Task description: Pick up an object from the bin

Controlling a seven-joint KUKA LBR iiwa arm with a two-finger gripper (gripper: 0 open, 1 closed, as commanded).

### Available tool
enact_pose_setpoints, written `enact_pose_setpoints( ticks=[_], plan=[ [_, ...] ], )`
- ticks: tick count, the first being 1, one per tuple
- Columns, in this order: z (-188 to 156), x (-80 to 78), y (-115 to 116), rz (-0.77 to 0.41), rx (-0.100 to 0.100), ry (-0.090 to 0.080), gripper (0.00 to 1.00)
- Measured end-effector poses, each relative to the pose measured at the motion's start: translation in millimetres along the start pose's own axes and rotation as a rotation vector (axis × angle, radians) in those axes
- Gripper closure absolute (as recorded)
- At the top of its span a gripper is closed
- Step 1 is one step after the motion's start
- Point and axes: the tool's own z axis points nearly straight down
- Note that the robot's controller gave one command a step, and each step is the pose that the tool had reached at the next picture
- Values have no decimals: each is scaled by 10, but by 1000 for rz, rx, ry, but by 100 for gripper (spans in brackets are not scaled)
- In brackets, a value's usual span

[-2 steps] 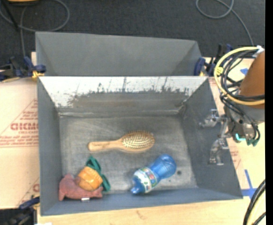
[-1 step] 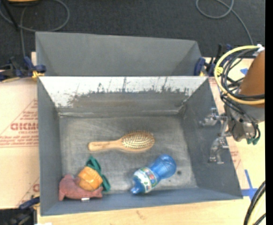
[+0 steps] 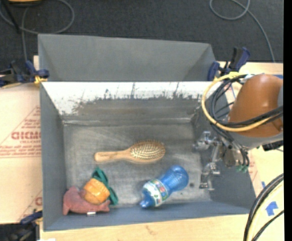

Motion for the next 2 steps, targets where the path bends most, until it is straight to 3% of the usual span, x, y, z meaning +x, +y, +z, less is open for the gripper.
enact_pose_setpoints(
  ticks=[1, 2],
  plan=[
    [155, -11, 281, -163, -1, 10, 0],
    [579, -15, 572, -395, 1, -4, 0]
  ],
)
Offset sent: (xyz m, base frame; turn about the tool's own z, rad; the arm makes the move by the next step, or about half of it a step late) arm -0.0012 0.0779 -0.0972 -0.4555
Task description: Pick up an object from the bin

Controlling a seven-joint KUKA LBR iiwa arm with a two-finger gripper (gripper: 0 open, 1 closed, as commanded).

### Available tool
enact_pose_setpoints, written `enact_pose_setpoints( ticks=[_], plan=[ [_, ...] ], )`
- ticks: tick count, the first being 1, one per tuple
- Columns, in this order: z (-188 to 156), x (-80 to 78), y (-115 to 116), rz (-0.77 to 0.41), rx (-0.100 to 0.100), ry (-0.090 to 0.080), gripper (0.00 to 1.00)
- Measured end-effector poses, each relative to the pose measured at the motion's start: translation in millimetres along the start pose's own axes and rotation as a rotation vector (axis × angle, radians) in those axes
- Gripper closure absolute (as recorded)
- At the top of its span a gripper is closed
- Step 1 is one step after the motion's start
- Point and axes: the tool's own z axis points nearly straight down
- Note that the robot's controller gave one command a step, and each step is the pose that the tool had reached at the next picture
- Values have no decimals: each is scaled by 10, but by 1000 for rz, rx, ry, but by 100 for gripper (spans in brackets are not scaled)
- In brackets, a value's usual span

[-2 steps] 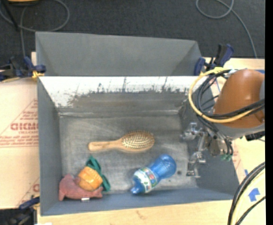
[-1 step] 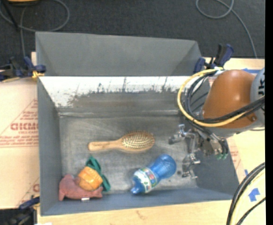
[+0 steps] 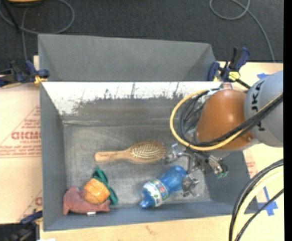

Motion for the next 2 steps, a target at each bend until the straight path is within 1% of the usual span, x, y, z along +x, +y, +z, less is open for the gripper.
enact_pose_setpoints(
  ticks=[1, 2],
  plan=[
    [419, 51, 143, -182, -6, 8, 0],
    [369, 41, 496, -293, 4, -10, 100]
  ],
)
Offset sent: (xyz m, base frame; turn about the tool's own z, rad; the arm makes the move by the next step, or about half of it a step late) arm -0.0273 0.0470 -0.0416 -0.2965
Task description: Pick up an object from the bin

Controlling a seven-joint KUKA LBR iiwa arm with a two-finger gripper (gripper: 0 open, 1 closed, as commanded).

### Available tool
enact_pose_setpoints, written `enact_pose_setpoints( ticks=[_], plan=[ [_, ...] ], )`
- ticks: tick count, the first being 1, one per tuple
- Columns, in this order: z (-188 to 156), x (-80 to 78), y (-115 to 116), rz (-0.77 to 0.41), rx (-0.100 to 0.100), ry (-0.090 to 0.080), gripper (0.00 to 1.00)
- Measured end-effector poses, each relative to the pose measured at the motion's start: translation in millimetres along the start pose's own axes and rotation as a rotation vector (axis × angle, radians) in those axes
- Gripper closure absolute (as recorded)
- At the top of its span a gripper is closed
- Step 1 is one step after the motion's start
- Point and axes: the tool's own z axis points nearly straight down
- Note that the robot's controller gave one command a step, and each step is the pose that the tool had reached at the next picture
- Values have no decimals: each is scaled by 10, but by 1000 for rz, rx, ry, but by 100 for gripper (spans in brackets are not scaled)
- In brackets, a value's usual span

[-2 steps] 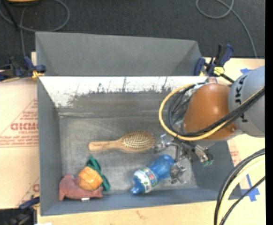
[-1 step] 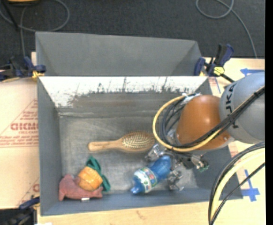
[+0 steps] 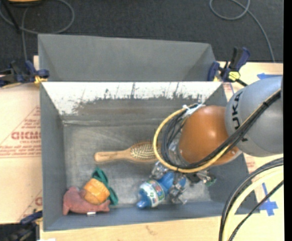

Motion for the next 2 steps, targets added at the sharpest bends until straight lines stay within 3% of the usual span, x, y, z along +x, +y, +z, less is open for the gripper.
enact_pose_setpoints(
  ticks=[1, 2],
  plan=[
    [22, 13, 23, -5, -5, 6, 0],
    [-1, -3, 4, -3, 0, 0, 100]
  ],
)
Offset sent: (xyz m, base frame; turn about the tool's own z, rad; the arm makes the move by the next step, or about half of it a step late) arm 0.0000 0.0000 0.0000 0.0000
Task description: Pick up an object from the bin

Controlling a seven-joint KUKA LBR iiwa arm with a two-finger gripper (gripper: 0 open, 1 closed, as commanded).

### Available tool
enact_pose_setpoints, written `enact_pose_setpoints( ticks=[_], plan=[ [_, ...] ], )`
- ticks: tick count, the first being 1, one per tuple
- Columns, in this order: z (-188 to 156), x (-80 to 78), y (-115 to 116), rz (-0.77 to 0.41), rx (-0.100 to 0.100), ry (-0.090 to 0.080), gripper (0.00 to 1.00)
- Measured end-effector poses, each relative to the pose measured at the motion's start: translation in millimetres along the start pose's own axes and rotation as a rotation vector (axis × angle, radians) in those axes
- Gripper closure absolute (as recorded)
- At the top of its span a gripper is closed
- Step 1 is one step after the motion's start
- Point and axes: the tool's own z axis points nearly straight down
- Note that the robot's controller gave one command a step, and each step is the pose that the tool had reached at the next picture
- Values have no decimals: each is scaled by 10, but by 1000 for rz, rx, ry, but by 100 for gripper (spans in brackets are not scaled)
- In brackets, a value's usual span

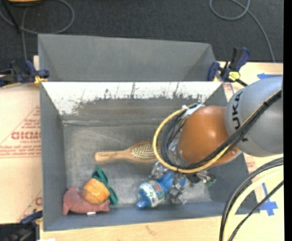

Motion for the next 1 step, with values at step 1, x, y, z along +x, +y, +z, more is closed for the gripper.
enact_pose_setpoints(
  ticks=[1],
  plan=[
    [0, 0, 0, -1, 0, 0, 100]
  ],
)
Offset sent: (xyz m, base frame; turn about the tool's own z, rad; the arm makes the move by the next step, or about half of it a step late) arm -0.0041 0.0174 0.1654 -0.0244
